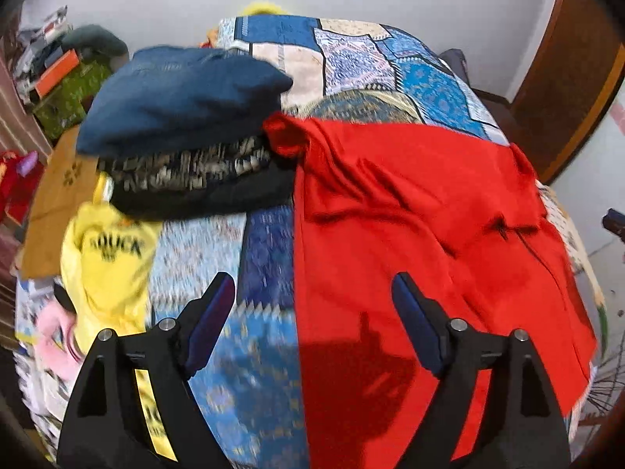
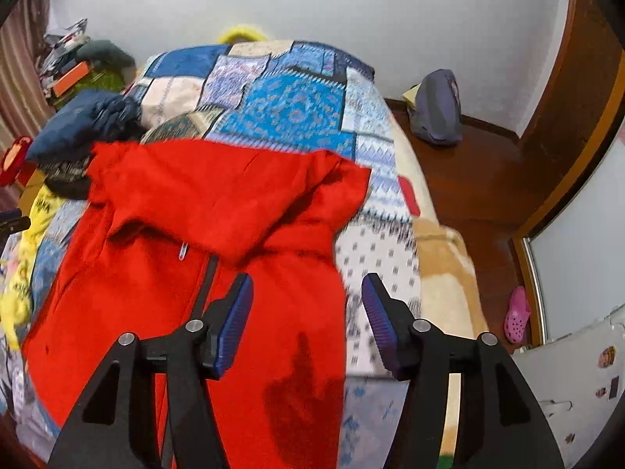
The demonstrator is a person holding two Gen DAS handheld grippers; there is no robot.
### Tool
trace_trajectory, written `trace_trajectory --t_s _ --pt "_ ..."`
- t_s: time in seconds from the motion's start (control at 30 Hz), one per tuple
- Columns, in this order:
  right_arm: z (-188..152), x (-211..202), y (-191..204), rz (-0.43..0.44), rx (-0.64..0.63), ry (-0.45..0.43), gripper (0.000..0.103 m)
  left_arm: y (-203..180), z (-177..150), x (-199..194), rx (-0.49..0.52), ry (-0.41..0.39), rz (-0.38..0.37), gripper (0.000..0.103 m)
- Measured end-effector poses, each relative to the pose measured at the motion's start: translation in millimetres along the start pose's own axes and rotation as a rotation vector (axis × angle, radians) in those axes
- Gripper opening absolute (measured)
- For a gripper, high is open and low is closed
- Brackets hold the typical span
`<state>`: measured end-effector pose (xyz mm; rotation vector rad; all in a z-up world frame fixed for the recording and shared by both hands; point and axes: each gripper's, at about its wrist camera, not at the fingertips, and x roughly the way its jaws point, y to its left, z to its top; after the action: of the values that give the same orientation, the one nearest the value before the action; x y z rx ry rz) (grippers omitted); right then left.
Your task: Fold large clothes
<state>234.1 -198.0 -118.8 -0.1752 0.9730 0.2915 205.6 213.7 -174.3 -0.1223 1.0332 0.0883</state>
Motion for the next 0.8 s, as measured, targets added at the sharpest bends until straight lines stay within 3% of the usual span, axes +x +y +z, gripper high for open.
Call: trace_trajectory --t_s 0.27,0.5,0.7,0.8 --pt "-57.0 13.0 3.6 0.003 0.045 0.104 0.055 17.4 -78.6 9.9 -0.047 0.137 -0.059 0.083" --pt "-100.8 22.6 -4.4 0.009 0.110 0.169 0.055 21.7 -123.1 35.7 -0.158 0.276 -0.197 0.083" --pt "-124.9 38.3 -20.0 0.088 0.229 0.261 0.055 14.9 -143.1 47.6 -0.226 0.292 -0.298 0.084" --pt "-130.9 39.4 -25.0 0.134 0.277 0.218 0.057 15.6 -144.3 48.4 -0.268 0.280 -0.323 0.083"
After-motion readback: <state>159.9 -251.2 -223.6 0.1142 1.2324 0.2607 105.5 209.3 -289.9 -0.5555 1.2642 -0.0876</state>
